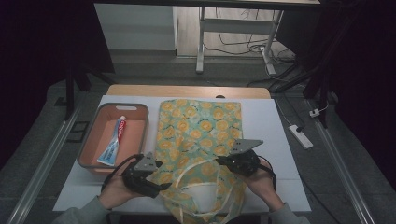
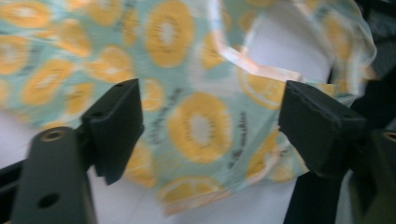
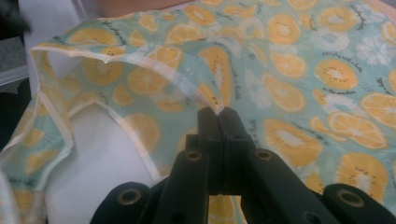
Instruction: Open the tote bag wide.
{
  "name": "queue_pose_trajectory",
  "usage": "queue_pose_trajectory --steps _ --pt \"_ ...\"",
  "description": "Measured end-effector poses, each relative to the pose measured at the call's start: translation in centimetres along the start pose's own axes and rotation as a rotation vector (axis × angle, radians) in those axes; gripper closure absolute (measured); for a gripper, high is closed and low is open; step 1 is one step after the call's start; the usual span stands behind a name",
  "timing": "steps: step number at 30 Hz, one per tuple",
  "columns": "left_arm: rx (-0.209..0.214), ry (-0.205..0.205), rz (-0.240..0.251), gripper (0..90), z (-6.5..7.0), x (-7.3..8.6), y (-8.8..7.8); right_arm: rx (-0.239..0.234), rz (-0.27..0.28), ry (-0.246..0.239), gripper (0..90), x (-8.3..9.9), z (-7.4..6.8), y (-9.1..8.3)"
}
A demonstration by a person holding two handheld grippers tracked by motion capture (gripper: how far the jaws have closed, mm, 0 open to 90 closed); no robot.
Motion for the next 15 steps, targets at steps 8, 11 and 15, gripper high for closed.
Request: queue_pose_trajectory --steps 8,11,15 --pt "0.026 0.076 -0.085 22.0 1.6 -0.4 2.8 -0.003 0.006 0.028 89.2 0.4 0.5 0.0" --pt "-0.022 0.093 -0.121 39.3 1.3 -0.3 3.8 -0.005 0.01 0.026 89.2 0.4 0.6 -0.1" --pt "-0.011 0.068 -0.134 74.3 0.8 -0.3 4.3 -0.007 0.011 0.029 89.2 0.5 0.6 -0.3"
Point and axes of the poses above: each handheld gripper's, and its own axes: y roughly forward along the jaws, x roughly out of its underside, z roughly to its right, the point moved 3 cm from there along y, roughly forward along the jaws, and after that the axes turned 7 degrees about -y, right-handed, at the moved point
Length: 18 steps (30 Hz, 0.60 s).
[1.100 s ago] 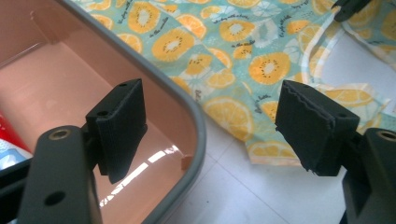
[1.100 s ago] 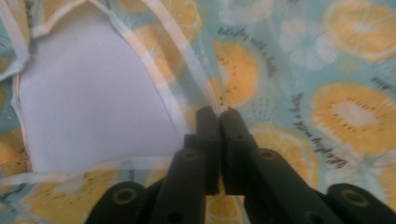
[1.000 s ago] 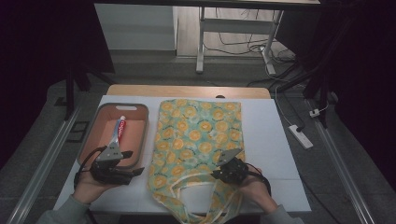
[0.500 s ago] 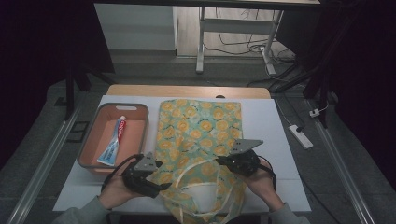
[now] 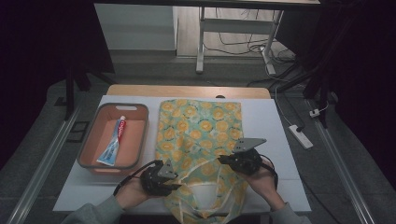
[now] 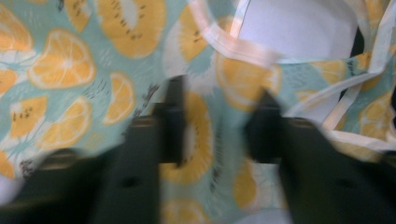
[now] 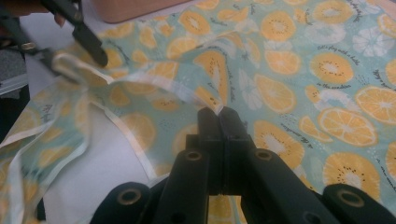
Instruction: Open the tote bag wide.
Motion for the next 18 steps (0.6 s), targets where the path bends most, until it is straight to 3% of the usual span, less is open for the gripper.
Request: queue_pose_trajectory --steps 1,2,5,7,8,9,10,14,18 --pt "0.002 -0.006 0.003 83.9 -0.1 0.0 -0.1 0.001 0.001 0.001 89.2 0.0 0.0 0.0" --pt "0.002 -0.006 0.003 87.6 -0.1 0.0 -0.1 0.0 0.003 -0.002 89.3 0.0 0.0 -0.1" --pt "0.024 -0.016 0.031 88.1 -0.1 -0.1 -1.0 0.0 0.013 -0.008 89.3 -0.1 -0.2 -0.7" --pt "0.061 -0.018 0.102 88.2 0.0 -0.5 -3.3 -0.003 0.04 -0.01 89.3 -0.5 -0.4 -1.5" --pt "0.061 -0.018 0.102 88.2 0.0 -0.5 -3.3 0.0 0.055 -0.014 89.3 -0.8 -0.5 -2.1" --pt "0.076 -0.024 0.133 88.2 0.0 -0.7 -4.2 0.0 0.055 -0.014 89.3 -0.8 -0.5 -2.1" --pt "0.089 -0.032 0.166 88.1 -0.1 -0.9 -5.2 0.006 0.093 -0.02 89.3 -1.6 -0.6 -3.3" --pt "0.06 -0.082 0.302 88.1 -1.8 -2.1 -8.7 0.049 0.141 -0.05 89.3 -3.3 -0.2 -5.1" --pt "0.051 -0.117 0.347 88.1 -3.3 -3.2 -9.3 0.08 0.154 -0.047 89.2 -4.7 1.4 -5.0"
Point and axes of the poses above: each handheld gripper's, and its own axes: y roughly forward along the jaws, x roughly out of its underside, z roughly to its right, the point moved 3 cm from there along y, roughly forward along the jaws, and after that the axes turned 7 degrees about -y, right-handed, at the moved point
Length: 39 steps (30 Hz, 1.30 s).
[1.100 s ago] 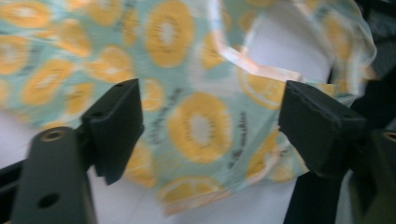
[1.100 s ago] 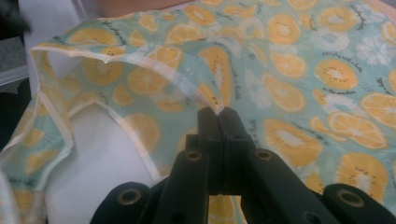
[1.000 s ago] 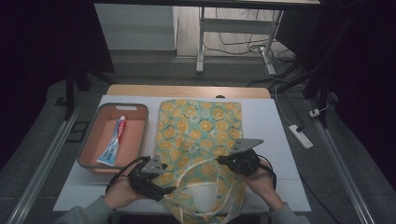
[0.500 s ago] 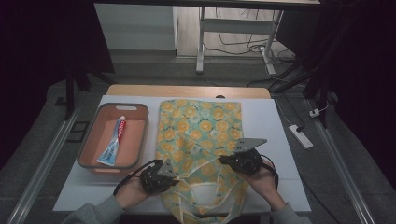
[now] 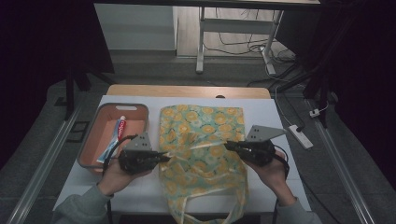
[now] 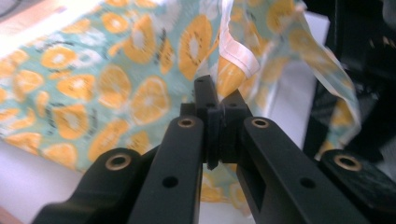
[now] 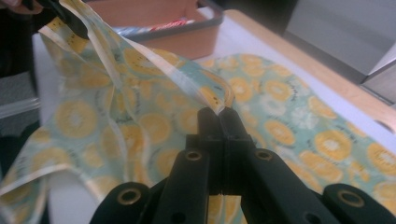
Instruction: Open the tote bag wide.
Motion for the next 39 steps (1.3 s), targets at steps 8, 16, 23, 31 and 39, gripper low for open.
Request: queue_pose_trajectory --steps 8,16,23,31,39 --pt "-0.123 -0.049 -0.022 88.0 -3.0 -1.6 2.5 -0.003 -0.02 0.131 89.1 1.1 5.0 4.3" --pt "-0.176 -0.086 -0.097 88.0 -4.5 -1.7 5.1 -0.042 -0.138 0.207 86.6 4.7 6.1 7.9" --pt "-0.205 -0.121 -0.135 88.0 -5.6 -1.6 6.2 -0.003 -0.077 0.213 41.7 3.6 4.6 6.0" --pt "-0.219 -0.137 -0.139 88.0 -6.0 -1.5 6.1 -0.066 -0.191 0.193 35.5 5.6 0.8 3.5" --pt "-0.216 -0.138 -0.145 88.0 -6.2 -1.5 6.3 -0.062 -0.3 0.113 89.2 8.4 -0.5 4.7"
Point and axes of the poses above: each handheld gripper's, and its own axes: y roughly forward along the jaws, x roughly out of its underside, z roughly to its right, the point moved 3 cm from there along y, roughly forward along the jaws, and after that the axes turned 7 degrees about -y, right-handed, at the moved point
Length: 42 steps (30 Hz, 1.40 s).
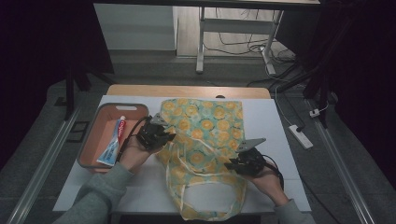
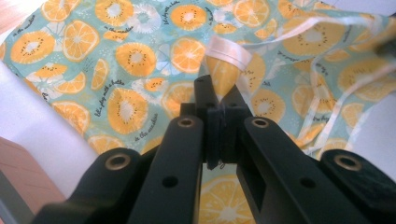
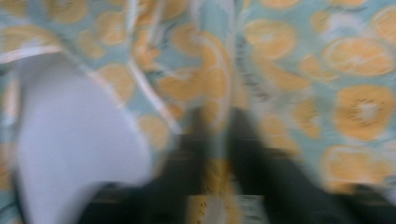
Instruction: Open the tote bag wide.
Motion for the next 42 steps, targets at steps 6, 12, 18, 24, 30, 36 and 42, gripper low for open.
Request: queue_pose_trajectory --steps 6,12,18,24,30,36,42 --pt "-0.006 -0.004 -0.009 87.8 -0.3 0.0 0.1 0.123 0.142 0.059 89.6 -3.3 2.9 -0.1" --pt "-0.022 0.014 -0.044 87.6 -0.2 0.4 0.7 0.188 0.089 0.176 89.6 -2.9 7.1 3.2" --pt "-0.035 0.039 -0.1 86.6 0.3 0.9 2.0 0.203 -0.035 0.205 89.6 -0.4 8.6 5.6" --pt "-0.037 0.05 -0.153 85.8 0.7 1.5 3.6 0.216 -0.046 0.22 89.4 1.0 8.9 4.4" --pt "-0.055 0.054 -0.156 85.0 0.9 1.6 3.9 0.211 0.033 0.171 56.4 0.0 7.6 1.7" --pt "-0.041 0.046 -0.151 84.8 0.7 1.5 3.7 0.187 0.155 0.032 36.3 -3.5 3.9 -2.0" --pt "-0.036 0.045 -0.145 84.8 0.8 1.5 3.6 -0.029 0.162 -0.084 37.1 -6.7 -1.3 -1.7"
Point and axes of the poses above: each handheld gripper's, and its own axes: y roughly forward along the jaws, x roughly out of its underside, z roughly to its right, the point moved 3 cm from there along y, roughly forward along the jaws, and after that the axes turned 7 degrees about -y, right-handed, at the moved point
